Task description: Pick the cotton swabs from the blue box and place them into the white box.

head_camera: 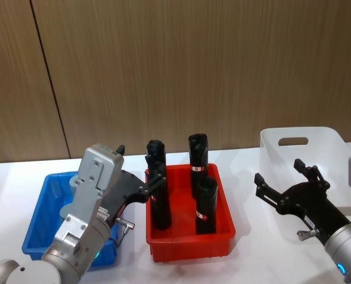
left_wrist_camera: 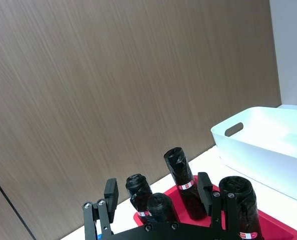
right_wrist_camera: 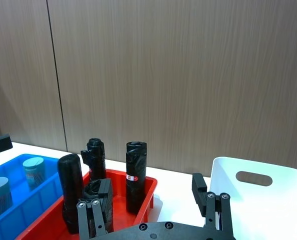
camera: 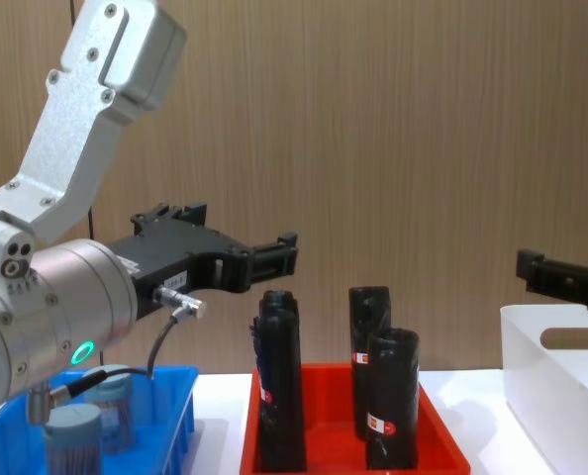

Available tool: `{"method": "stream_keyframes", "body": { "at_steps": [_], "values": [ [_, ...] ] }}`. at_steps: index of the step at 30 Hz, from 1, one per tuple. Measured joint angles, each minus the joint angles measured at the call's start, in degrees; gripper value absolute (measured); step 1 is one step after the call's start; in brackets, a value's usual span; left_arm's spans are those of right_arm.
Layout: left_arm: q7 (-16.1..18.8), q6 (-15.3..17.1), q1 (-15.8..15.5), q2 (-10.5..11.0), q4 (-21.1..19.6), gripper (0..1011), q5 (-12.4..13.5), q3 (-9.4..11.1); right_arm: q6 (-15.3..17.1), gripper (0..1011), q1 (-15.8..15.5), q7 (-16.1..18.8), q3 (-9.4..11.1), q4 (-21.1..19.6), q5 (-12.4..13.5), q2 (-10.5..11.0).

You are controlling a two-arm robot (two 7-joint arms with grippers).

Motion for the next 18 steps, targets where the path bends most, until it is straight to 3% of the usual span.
{"method": "stream_keyframes", "body": {
  "at_steps": [18],
  "values": [
    [0.0, 0.0, 0.0, 0.0, 0.0, 1004, 0.0, 0.0, 0.0, 1001, 0.0, 0.0, 0.0, 0.0, 0.0, 0.0]
  ]
}}
